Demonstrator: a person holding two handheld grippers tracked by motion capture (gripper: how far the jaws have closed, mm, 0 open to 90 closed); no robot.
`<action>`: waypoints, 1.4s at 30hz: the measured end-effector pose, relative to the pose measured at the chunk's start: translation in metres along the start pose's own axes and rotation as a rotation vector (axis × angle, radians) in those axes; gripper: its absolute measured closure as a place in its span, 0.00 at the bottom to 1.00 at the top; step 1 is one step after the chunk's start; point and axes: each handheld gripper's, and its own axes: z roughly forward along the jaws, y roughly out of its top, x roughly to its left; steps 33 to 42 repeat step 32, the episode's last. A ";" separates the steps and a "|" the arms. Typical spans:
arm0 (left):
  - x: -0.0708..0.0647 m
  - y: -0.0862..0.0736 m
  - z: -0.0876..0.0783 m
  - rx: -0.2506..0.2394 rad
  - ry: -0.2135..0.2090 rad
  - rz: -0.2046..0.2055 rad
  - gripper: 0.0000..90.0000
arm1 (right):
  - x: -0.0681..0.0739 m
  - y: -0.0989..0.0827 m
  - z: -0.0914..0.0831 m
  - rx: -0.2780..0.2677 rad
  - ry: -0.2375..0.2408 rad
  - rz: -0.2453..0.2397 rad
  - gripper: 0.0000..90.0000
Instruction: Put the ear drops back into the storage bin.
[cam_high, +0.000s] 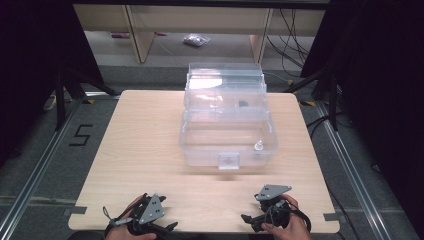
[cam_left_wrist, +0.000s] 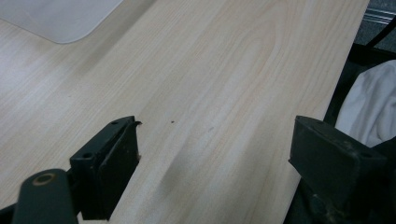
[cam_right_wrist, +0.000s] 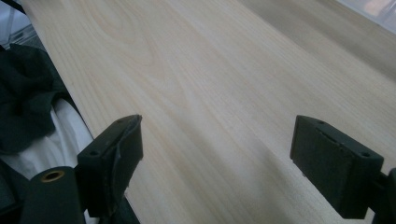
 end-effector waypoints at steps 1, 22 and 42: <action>0.000 0.000 0.000 -0.003 0.001 -0.001 0.17 | 0.000 0.000 0.000 -0.003 0.002 -0.002 0.20; 0.000 0.000 0.000 -0.001 0.001 0.000 0.17 | 0.003 -0.007 -0.004 -0.013 -0.006 0.021 0.19; 0.000 0.000 0.001 -0.001 0.002 0.000 0.17 | 0.002 -0.007 -0.004 -0.021 -0.001 -0.004 0.19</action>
